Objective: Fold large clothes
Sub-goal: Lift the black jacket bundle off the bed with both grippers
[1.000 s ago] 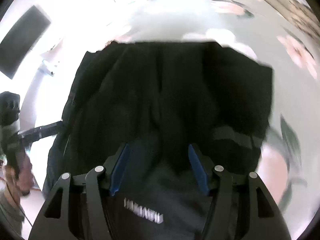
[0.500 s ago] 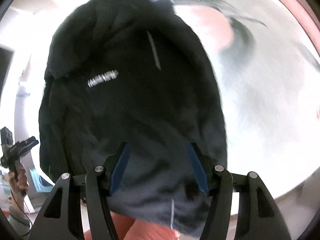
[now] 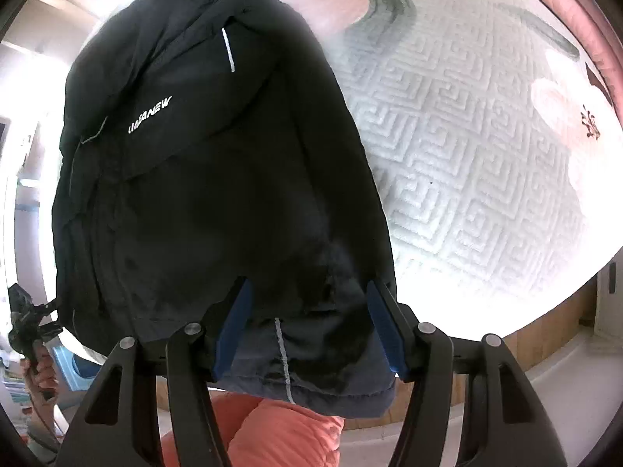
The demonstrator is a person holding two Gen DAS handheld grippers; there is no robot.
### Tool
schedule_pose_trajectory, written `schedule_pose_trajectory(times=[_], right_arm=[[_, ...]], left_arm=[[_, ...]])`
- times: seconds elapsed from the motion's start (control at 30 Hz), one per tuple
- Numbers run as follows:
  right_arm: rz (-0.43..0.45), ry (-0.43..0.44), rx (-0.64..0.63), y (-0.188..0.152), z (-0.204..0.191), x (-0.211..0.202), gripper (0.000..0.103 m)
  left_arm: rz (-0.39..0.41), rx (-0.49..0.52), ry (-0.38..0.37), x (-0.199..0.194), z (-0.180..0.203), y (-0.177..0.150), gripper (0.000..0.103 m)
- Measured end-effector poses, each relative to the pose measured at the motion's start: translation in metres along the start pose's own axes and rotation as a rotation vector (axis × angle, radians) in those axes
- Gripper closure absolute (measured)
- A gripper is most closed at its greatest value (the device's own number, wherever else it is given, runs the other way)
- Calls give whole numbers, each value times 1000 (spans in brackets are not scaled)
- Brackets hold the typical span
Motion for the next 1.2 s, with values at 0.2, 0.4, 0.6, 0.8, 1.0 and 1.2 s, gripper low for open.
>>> schedule_pose_trajectory(times=[0.2,0.4,0.6,0.8,1.0,1.2], right_arm=[[-27,45,-16,-14,8,-5,39],[-36,47,1,-23,17,-4,39],[-35,33,-14,-28,19,-2,39],[-30,-3,-6,-32,29,-5,38],[-37,-10,54,-35,43,4,35],[-100,49,20,-46,42,25,34]], left_arm=[[-190,51,-377,-6,48,-27,35],[-131,88,-219,-12,47,-22,28],[-109,-109,-159,10,-8,-20,28],[-143,-87,-180,25,0,-25,27],[-148,-10,-136,35,10,-27,27],[-159,12,-119,33,8,-27,35]])
Point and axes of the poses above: each gripper's, at about its wrist camera, not at the fingertips, and x roughly the way its jaws point, z to its right, y to its top, the point moved 4 cm from there along x, roughly the way its jaws point, and after that the axes turned 3 degrees about -y, right-handed, at the moved point
